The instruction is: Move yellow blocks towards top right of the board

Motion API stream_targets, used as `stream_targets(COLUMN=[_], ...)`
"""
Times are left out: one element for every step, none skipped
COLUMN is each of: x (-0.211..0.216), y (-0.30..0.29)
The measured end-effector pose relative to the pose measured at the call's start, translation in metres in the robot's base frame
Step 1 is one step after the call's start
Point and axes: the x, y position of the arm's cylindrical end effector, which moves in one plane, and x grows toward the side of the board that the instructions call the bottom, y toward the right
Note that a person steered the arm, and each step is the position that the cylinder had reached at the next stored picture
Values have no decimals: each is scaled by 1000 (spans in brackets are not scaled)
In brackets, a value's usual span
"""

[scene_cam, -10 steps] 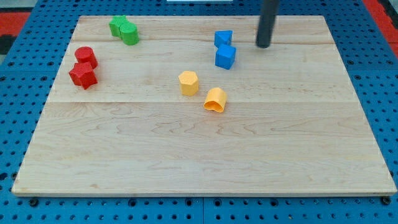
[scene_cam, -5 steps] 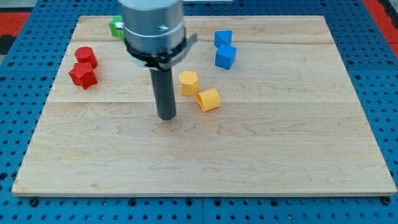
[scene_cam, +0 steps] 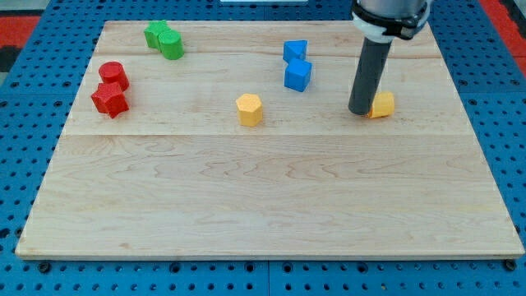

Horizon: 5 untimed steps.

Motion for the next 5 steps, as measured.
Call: stream_targets(x=[10,-37,-67,-75,-70], y=[10,48,73,79,107])
